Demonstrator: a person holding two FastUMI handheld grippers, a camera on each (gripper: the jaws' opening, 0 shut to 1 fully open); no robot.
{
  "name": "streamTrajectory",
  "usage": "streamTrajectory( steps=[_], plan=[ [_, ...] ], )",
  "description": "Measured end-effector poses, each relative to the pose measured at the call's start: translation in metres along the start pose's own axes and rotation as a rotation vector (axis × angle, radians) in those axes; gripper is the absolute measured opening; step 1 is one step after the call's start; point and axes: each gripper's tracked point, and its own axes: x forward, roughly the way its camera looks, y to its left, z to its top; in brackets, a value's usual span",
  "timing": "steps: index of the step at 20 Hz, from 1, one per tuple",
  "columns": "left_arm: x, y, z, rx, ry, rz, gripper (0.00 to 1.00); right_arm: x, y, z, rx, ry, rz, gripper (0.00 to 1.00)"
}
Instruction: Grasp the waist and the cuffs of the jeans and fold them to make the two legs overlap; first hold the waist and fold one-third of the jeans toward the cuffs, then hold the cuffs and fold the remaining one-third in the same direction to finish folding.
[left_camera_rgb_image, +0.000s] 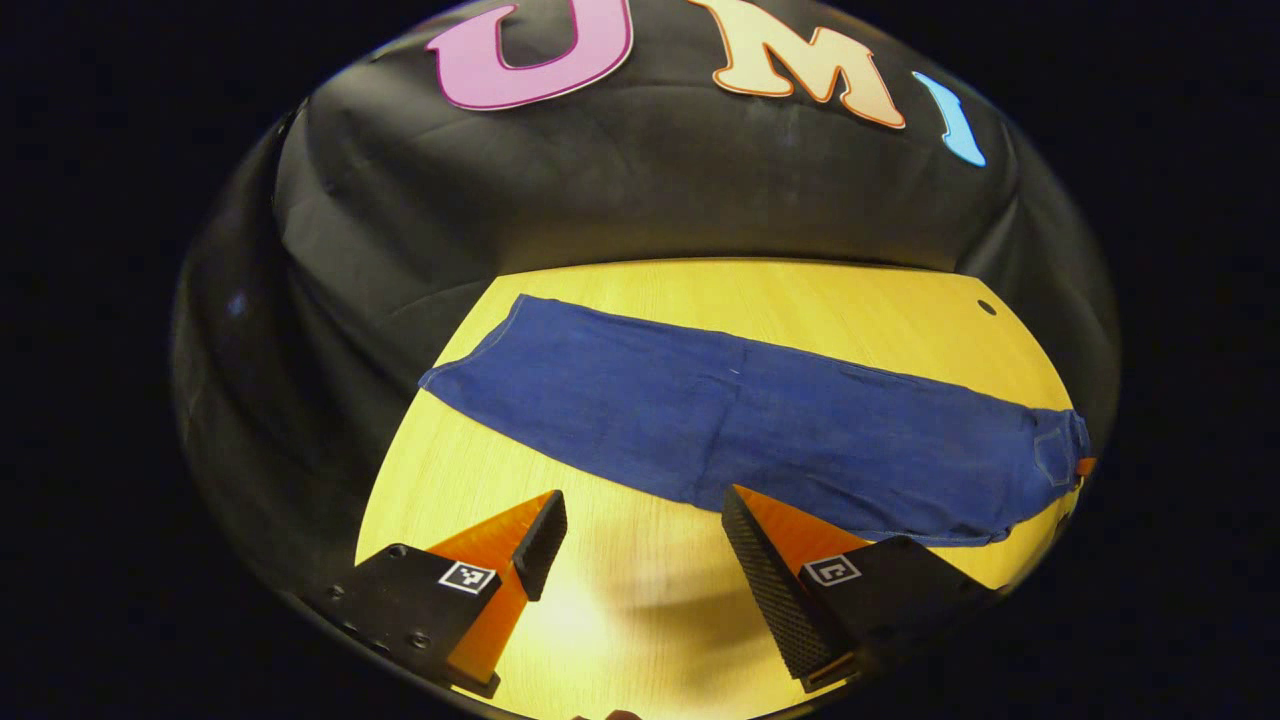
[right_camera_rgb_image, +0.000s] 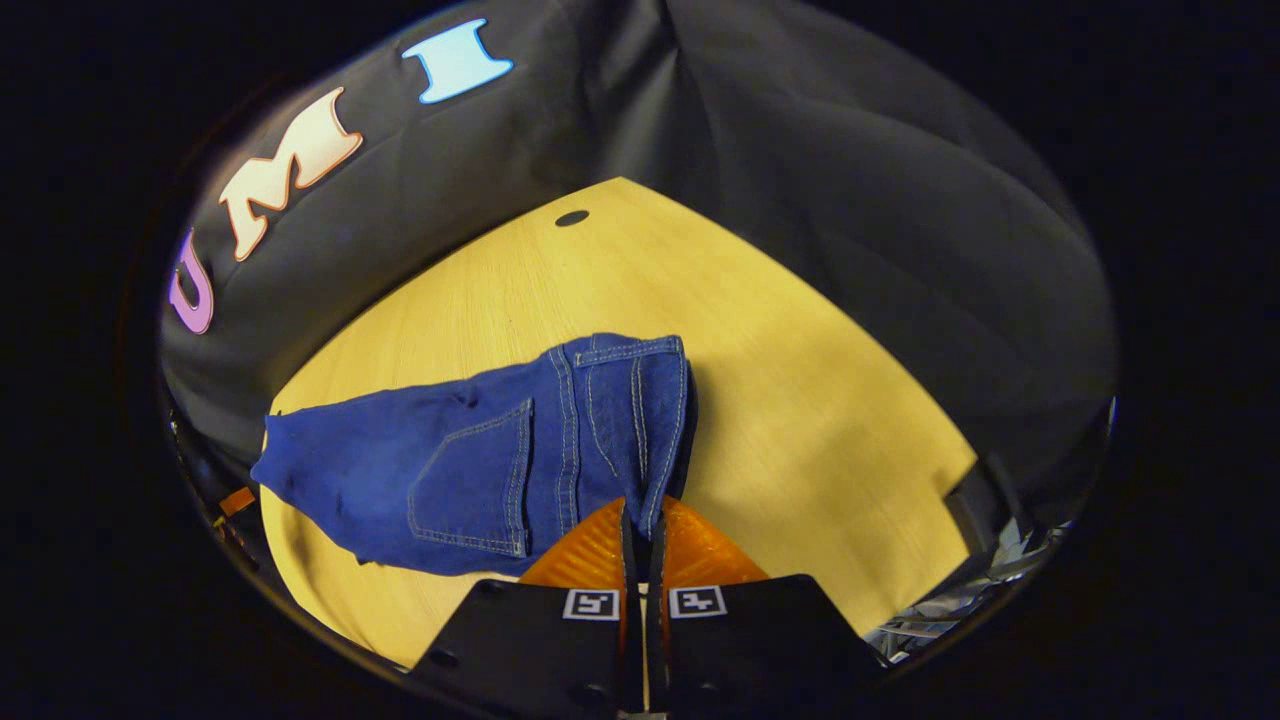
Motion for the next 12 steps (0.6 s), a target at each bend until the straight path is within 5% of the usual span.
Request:
streamTrajectory(
  steps=[5, 8, 12],
  plan=[
    [0.009, 0.035, 0.001, 0.001, 0.003, -0.031, 0.96, -0.036, 0.010, 0.039, -0.023, -0.098, -0.129, 0.00],
    [0.014, 0.057, 0.014, 0.008, -0.026, -0.047, 0.96, -0.081, 0.055, 0.061, -0.041, -0.175, -0.098, 0.00],
    [0.038, 0.084, 0.030, 0.043, -0.049, -0.080, 0.96, -0.114, 0.167, 0.074, -0.139, -0.251, 0.008, 0.04]
  ],
)
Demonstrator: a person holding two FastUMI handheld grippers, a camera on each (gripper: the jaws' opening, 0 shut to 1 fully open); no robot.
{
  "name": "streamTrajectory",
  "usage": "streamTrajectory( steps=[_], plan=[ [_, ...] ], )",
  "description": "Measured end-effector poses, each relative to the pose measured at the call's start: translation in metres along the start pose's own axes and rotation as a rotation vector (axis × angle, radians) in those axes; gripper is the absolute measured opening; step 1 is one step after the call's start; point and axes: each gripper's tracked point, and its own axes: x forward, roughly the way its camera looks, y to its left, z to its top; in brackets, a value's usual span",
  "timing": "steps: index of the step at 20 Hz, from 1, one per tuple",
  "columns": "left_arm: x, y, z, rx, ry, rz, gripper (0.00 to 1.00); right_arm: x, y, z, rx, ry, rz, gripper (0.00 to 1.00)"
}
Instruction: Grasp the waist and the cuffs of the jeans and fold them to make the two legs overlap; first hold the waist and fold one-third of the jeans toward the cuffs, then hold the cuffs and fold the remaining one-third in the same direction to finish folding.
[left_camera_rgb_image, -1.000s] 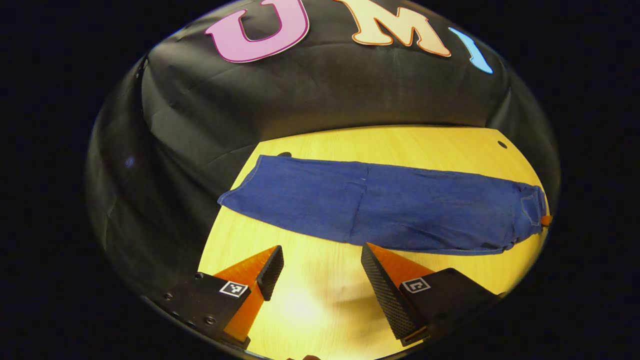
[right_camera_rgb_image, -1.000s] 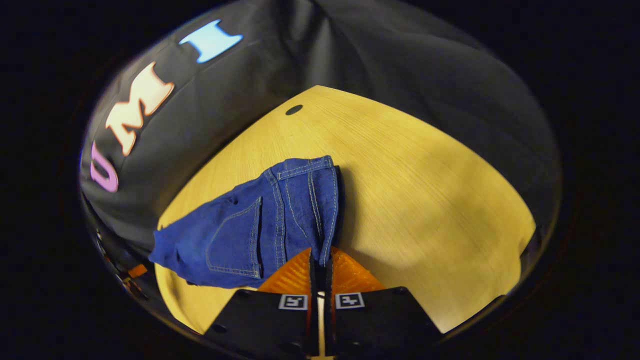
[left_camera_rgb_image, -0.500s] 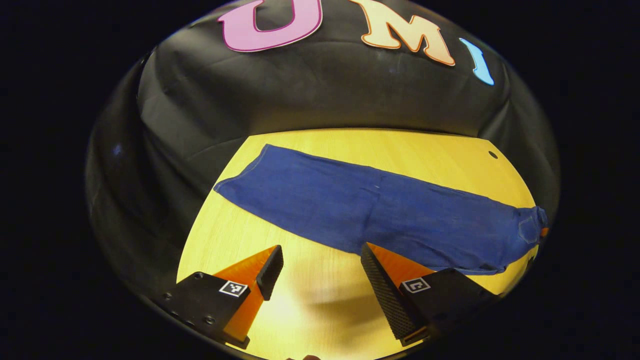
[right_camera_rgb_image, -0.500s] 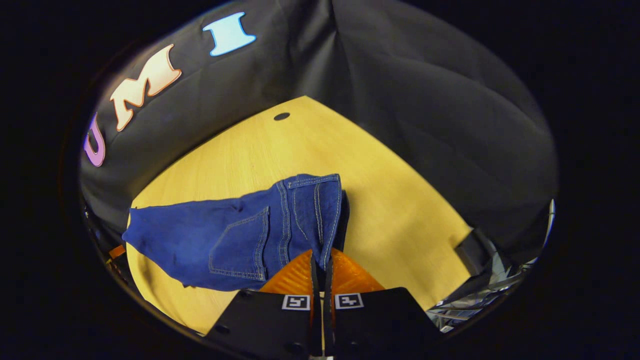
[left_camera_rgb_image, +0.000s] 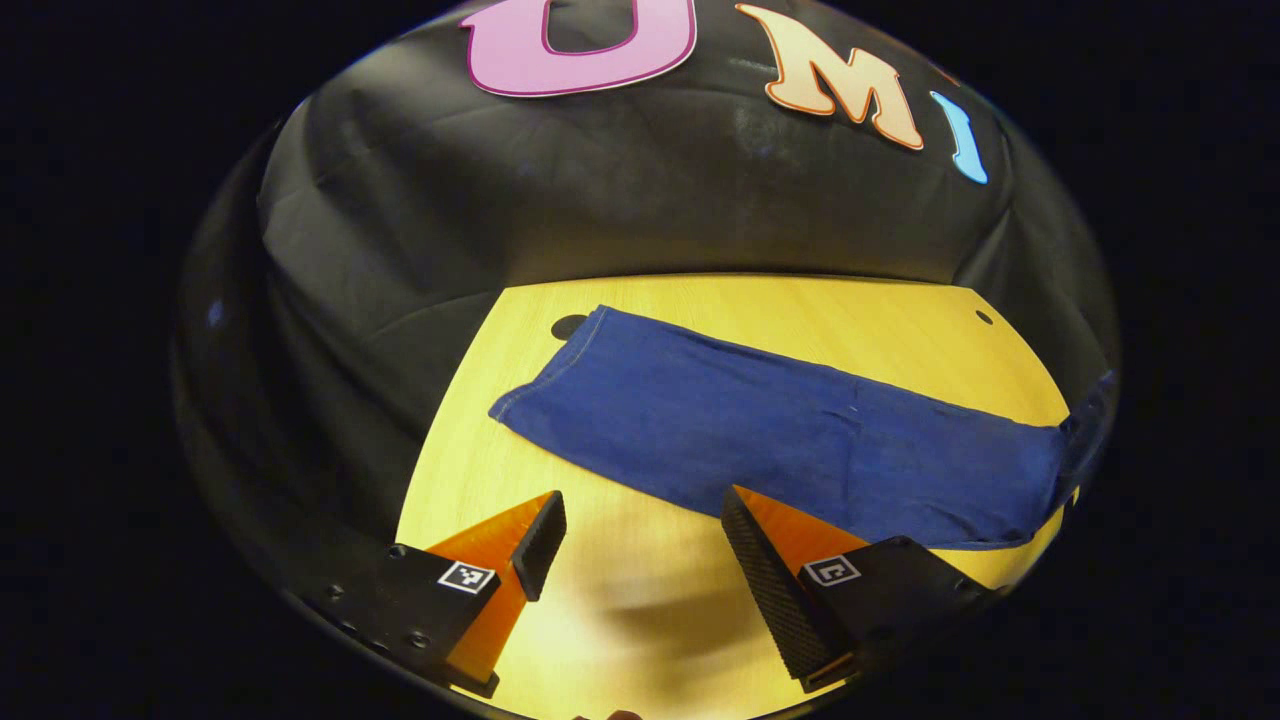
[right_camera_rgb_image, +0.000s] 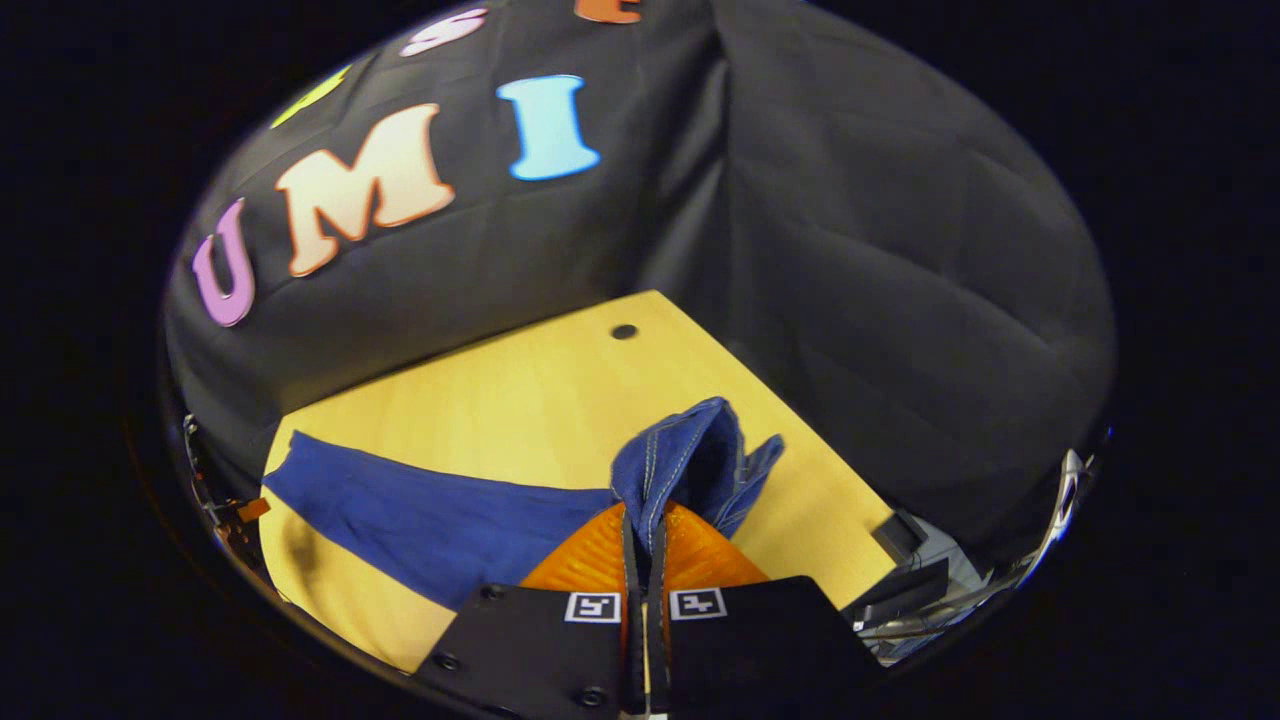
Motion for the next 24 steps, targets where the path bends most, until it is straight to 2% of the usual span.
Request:
streamTrajectory(
  steps=[1, 3, 4, 6, 10, 13, 17, 24],
  plan=[
    [0.006, 0.006, 0.003, 0.013, -0.001, -0.005, 0.96, -0.002, 0.032, 0.002, -0.025, -0.005, 0.039, 0.00],
    [0.018, 0.020, 0.008, 0.041, -0.006, -0.011, 0.96, -0.008, 0.093, 0.002, -0.061, -0.012, 0.117, 0.00],
    [0.024, 0.025, 0.011, 0.051, -0.010, -0.018, 0.96, -0.008, 0.127, -0.001, -0.070, -0.012, 0.166, 0.04],
    [0.037, 0.037, 0.017, 0.055, -0.021, -0.020, 0.96, 0.001, 0.186, -0.012, -0.093, -0.001, 0.278, 0.00],
    [0.062, 0.061, 0.026, 0.022, -0.031, -0.027, 0.96, 0.036, 0.259, -0.061, -0.132, 0.103, 0.406, 0.04],
    [0.083, 0.091, 0.031, 0.036, -0.028, 0.006, 0.95, 0.066, 0.286, -0.114, -0.170, 0.206, 0.440, 0.04],
    [0.109, 0.120, 0.036, 0.052, 0.003, 0.011, 0.96, 0.109, 0.285, -0.164, -0.241, 0.332, 0.421, 0.04],
    [0.144, 0.117, 0.018, 0.071, 0.100, -0.068, 0.94, 0.117, 0.284, -0.173, -0.234, 0.367, 0.402, 0.04]
  ],
)
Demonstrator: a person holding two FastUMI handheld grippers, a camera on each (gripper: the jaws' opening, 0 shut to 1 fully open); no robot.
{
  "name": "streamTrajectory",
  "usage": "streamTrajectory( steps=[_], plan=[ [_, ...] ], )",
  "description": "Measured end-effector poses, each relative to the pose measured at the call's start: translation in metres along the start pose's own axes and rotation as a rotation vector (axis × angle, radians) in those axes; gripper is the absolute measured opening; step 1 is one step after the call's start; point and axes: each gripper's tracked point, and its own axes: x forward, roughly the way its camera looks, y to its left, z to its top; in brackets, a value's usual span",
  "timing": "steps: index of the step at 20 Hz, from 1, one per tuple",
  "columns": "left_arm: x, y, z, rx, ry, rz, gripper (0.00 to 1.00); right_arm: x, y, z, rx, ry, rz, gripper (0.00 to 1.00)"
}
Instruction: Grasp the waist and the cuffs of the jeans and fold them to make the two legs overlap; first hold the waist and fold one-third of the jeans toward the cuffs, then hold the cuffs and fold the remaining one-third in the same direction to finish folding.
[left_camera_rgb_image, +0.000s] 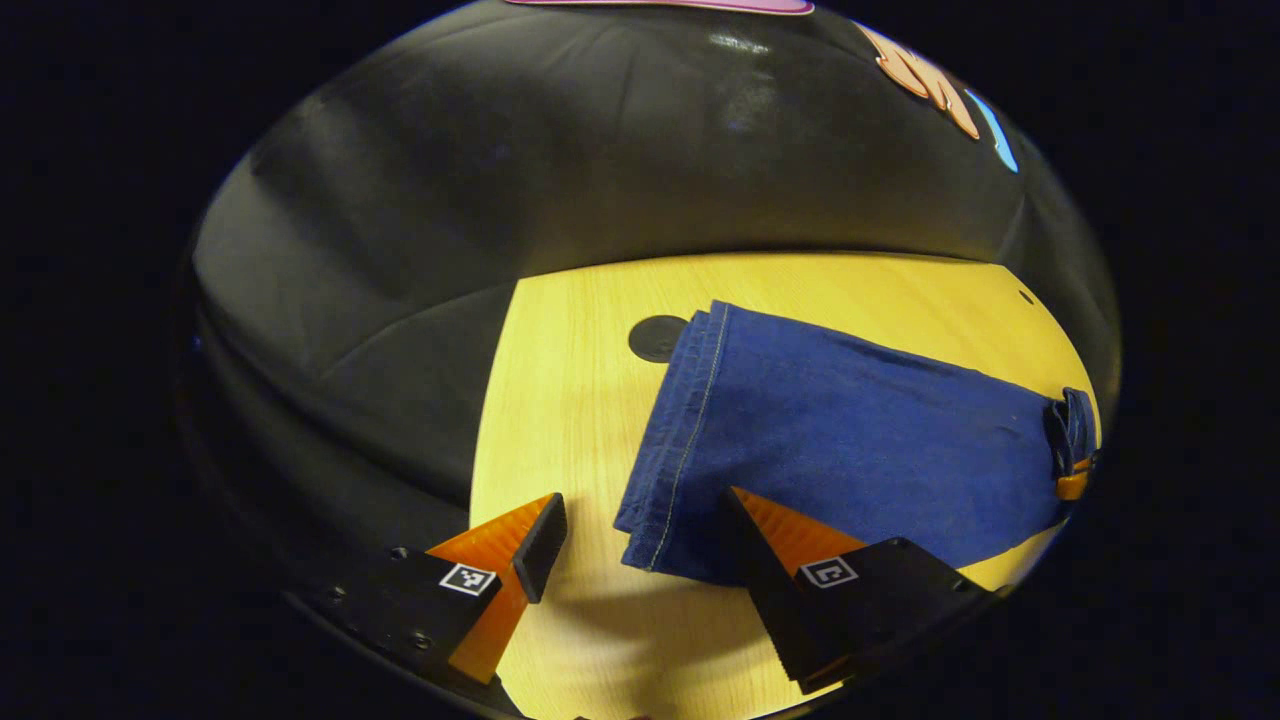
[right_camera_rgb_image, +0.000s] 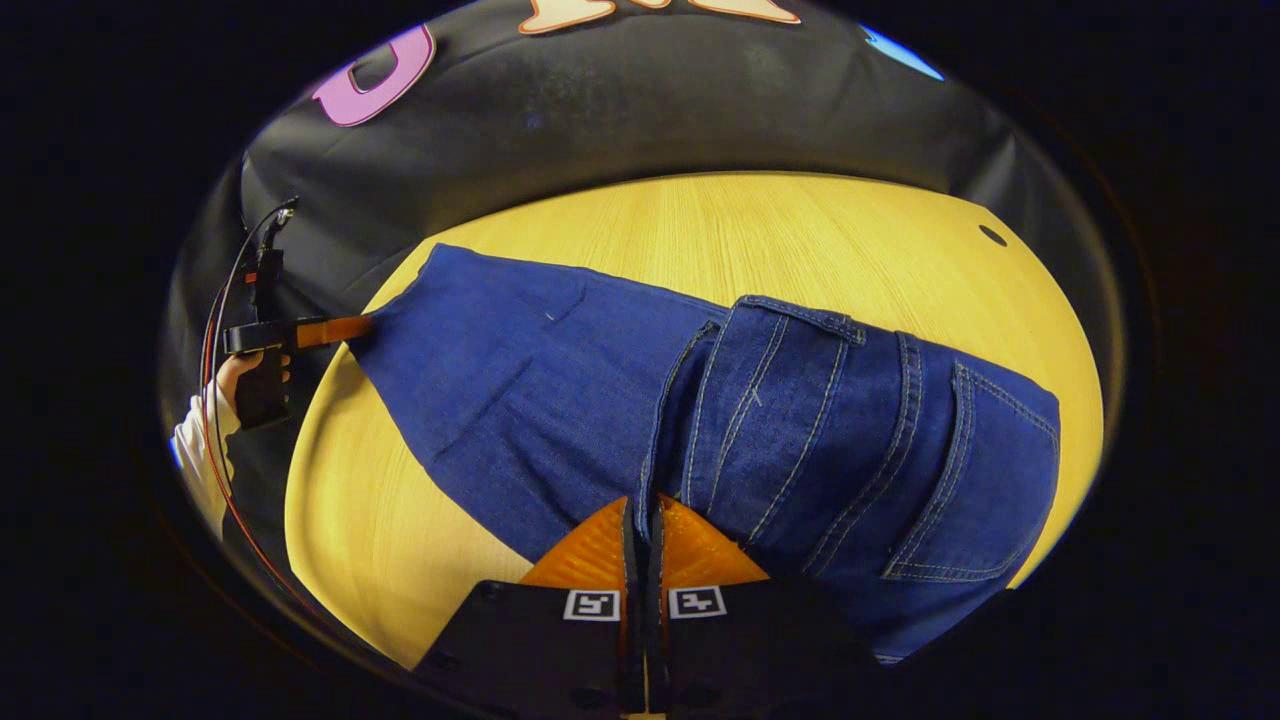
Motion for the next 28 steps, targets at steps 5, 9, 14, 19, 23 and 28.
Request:
streamTrajectory(
  steps=[5, 9, 14, 19, 23, 28],
  plan=[
    [0.008, -0.007, -0.001, -0.002, 0.016, -0.019, 0.84, -0.002, 0.001, -0.002, -0.009, -0.009, -0.007, 0.06],
    [0.006, -0.012, -0.005, -0.062, 0.001, -0.036, 0.81, -0.001, 0.003, -0.001, 0.009, -0.010, 0.005, 0.16],
    [0.005, -0.026, -0.006, -0.080, 0.009, -0.058, 0.54, -0.008, 0.035, 0.007, 0.084, -0.062, 0.121, 0.58],
    [0.008, -0.035, -0.002, -0.138, -0.014, -0.067, 0.13, -0.044, 0.046, 0.036, 0.135, -0.170, 0.163, 0.94],
    [0.007, -0.036, -0.003, -0.103, 0.012, -0.037, 0.00, -0.096, 0.032, 0.062, 0.195, -0.287, 0.182, 0.98],
    [-0.028, -0.079, 0.037, -0.064, -0.046, -0.076, 0.00, -0.140, -0.027, 0.046, 0.210, -0.299, 0.068, 0.98]
  ],
)
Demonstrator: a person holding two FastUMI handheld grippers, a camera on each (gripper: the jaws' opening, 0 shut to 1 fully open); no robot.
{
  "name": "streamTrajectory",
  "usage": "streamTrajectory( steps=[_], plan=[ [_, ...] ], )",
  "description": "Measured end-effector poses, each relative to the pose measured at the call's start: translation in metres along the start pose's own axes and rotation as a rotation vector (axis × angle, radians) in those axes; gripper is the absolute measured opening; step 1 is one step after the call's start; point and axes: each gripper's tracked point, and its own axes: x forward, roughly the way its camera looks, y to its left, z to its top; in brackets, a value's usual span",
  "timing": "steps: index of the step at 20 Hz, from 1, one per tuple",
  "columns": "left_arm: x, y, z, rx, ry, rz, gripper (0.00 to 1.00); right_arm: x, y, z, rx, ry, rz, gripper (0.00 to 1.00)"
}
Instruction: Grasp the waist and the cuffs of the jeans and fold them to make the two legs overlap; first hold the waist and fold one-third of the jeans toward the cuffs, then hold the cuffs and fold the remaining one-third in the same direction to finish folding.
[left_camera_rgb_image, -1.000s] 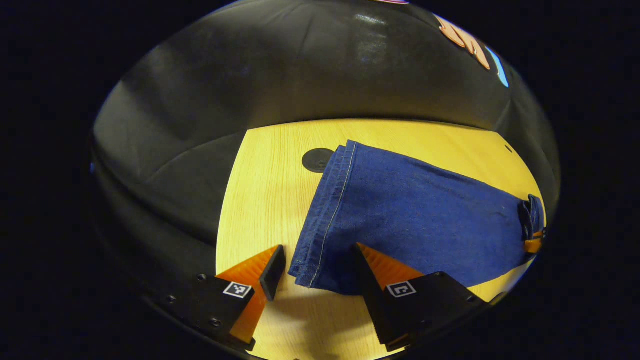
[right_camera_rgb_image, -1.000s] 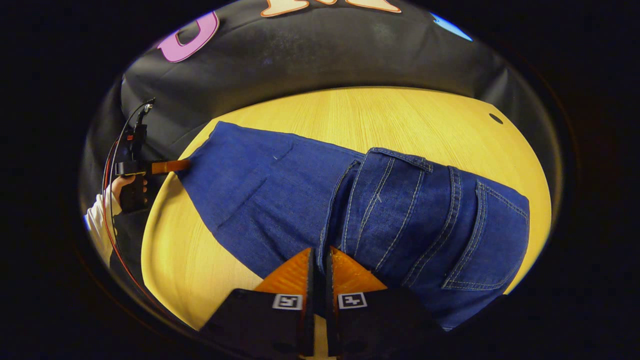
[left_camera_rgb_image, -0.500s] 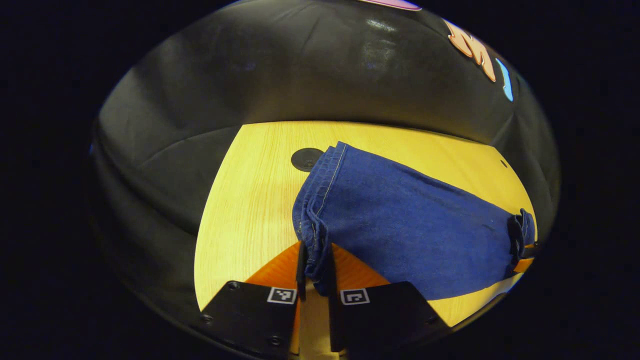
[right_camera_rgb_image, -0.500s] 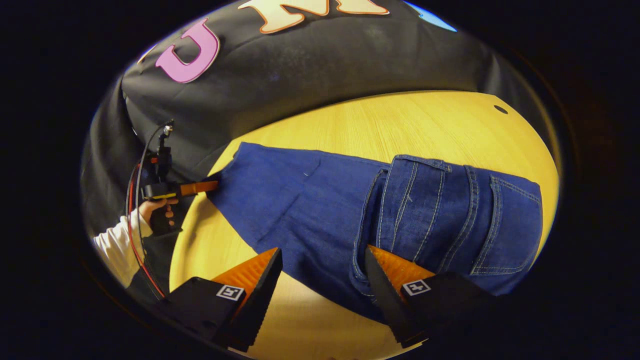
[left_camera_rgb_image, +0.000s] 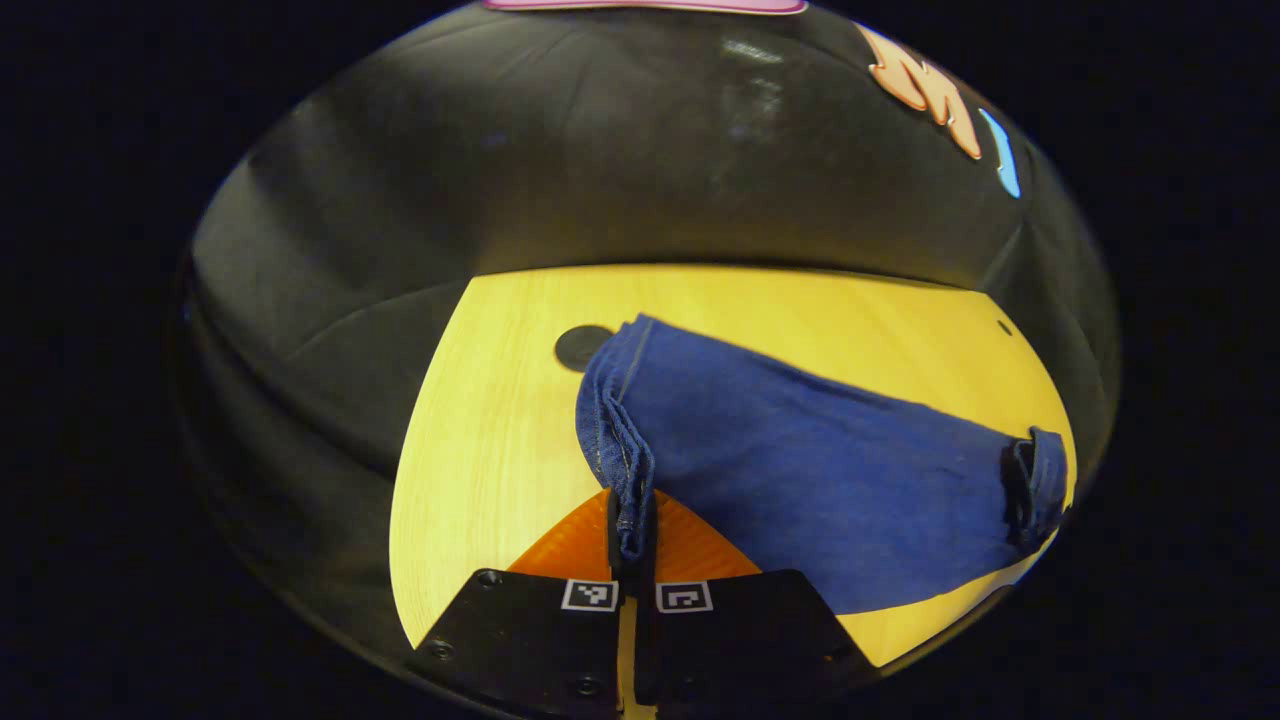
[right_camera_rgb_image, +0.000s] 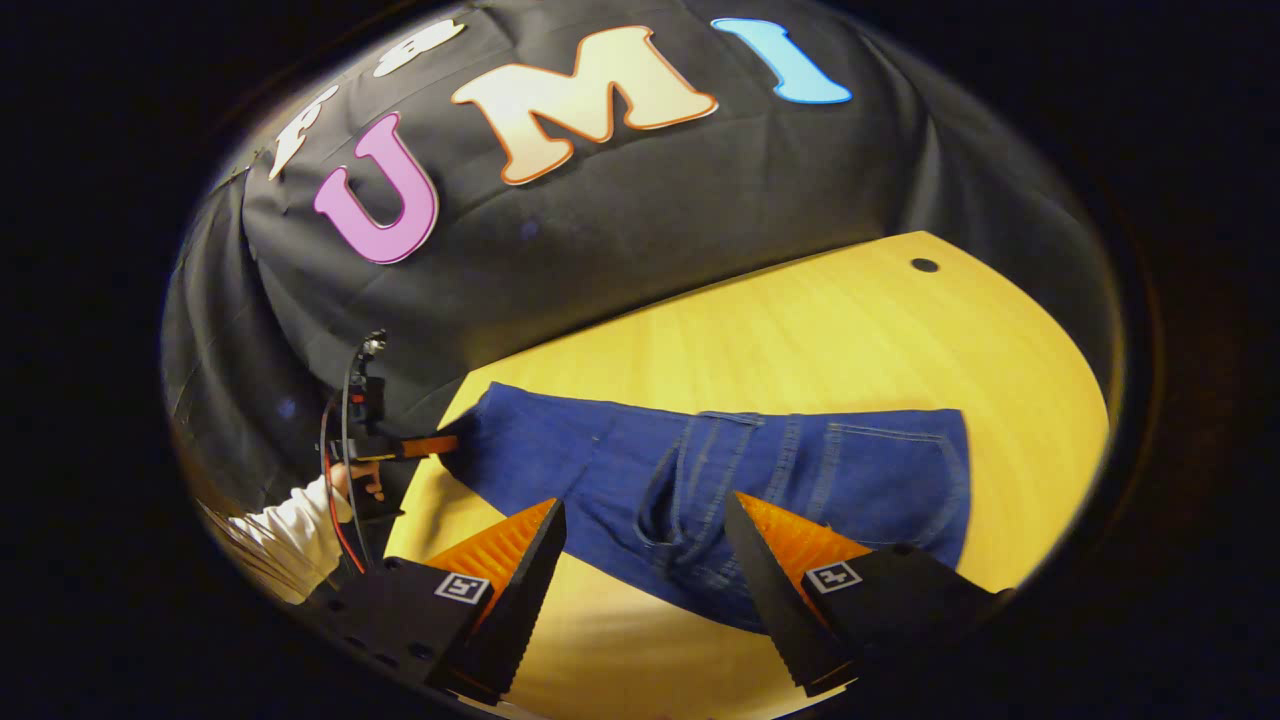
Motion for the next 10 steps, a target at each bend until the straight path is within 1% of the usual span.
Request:
streamTrajectory(
  steps=[3, 4, 5, 8, 9, 10],
  plan=[
    [-0.025, -0.055, 0.026, 0.040, -0.040, -0.066, 0.00, -0.023, -0.029, 0.003, 0.031, -0.013, -0.030, 0.98],
    [-0.032, -0.073, 0.034, 0.057, -0.059, -0.081, 0.00, -0.032, -0.038, 0.006, 0.035, -0.019, -0.036, 0.93],
    [-0.039, -0.091, 0.043, 0.071, -0.079, -0.093, 0.00, -0.040, -0.049, 0.007, 0.035, -0.020, -0.040, 0.98],
    [-0.066, -0.157, 0.063, 0.097, -0.123, -0.127, 0.00, -0.064, -0.080, 0.014, 0.016, -0.027, -0.033, 0.98],
    [-0.075, -0.179, 0.067, 0.102, -0.138, -0.137, 0.00, -0.070, -0.091, 0.019, 0.006, -0.024, -0.027, 0.93],
    [-0.082, -0.201, 0.070, 0.112, -0.149, -0.145, 0.00, -0.077, -0.102, 0.022, -0.008, -0.025, -0.025, 0.98]
  ],
)
